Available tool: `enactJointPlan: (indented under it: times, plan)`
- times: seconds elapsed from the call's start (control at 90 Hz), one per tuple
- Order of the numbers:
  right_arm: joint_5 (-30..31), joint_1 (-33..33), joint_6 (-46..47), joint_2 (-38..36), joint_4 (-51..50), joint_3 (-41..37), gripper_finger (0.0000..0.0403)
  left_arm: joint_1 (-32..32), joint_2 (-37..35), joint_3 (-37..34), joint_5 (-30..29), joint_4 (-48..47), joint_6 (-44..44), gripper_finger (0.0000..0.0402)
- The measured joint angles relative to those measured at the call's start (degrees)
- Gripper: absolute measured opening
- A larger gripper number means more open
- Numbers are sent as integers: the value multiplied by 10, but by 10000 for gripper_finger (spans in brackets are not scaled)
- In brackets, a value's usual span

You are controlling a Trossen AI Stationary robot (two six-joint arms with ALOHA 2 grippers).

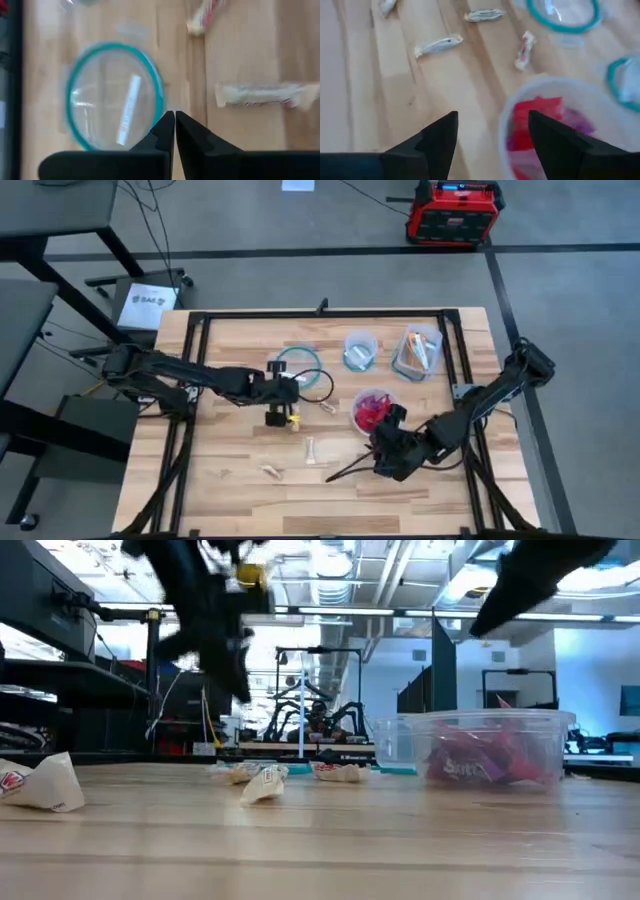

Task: Sort candy
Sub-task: Close the big round transparent bin

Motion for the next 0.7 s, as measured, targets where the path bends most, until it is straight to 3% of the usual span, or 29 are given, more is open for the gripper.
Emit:
enactJointPlan:
  times: [0.078,0.233,0.356,0.511,0.644,0.7]
  plan:
    - [11,0,2,-12,-46,18,217,0,-21,7,0,-11,-7,0]
    - [51,1,10,-24,-46,7,216,10,-26,1,1,-18,-23,1]
    - [51,-1,33,-24,-38,-13,216,14,-22,2,8,-31,-20,26]
    - [51,6,73,-24,31,-77,216,52,4,2,8,-75,20,87]
    - [48,1,102,-24,146,-149,216,105,26,-12,10,-86,45,133]
    - [48,0,106,-24,208,-177,216,128,34,-21,36,-81,49,144]
